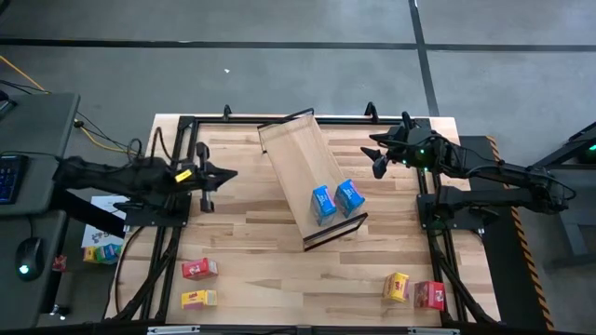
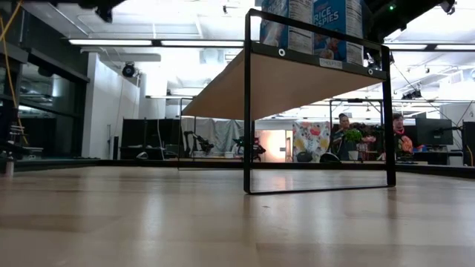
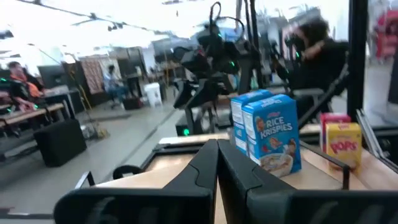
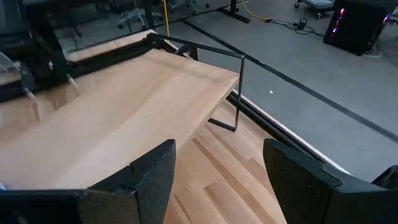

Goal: Stack cereal on shelf
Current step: Put the right yellow cereal box on the shelf

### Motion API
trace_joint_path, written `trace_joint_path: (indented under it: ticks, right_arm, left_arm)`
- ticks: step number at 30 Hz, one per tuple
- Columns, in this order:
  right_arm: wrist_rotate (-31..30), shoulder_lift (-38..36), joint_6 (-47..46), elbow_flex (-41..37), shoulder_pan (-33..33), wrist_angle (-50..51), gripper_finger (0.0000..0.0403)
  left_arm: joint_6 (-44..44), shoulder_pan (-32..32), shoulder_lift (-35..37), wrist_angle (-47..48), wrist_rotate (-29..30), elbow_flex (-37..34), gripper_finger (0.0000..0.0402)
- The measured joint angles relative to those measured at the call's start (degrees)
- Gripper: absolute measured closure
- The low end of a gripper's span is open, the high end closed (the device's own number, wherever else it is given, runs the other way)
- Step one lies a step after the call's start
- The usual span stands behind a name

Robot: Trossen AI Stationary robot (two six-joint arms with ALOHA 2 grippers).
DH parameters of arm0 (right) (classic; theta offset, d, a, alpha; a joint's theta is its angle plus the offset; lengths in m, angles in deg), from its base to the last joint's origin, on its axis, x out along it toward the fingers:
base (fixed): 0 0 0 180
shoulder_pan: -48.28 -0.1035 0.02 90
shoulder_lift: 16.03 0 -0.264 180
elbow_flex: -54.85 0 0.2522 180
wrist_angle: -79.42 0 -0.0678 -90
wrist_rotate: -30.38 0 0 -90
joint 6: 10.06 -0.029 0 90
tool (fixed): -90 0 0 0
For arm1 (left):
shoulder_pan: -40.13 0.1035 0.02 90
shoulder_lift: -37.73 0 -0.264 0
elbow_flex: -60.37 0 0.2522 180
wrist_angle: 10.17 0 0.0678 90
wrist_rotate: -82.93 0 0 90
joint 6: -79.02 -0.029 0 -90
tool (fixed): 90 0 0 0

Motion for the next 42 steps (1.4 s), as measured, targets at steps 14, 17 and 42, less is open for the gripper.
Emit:
trace_joint_path:
  ticks: [14,17,42]
  right_arm:
    - [3.6,0.0,-5.1,13.6,0.0,2.6,0.0166]
    - [9.1,1.1,-13.4,24.5,-0.7,17.7,0.0166]
    - [13.2,26.3,-112.4,34.2,-62.7,61.1,0.0166]
  left_arm:
    - [-0.4,0.0,5.2,-2.4,0.6,-4.8,0.0401]
    - [-0.1,0.0,5.2,-2.3,0.6,-4.7,0.0401]
    - [-5.1,0.0,5.2,-2.4,8.8,-4.7,0.0401]
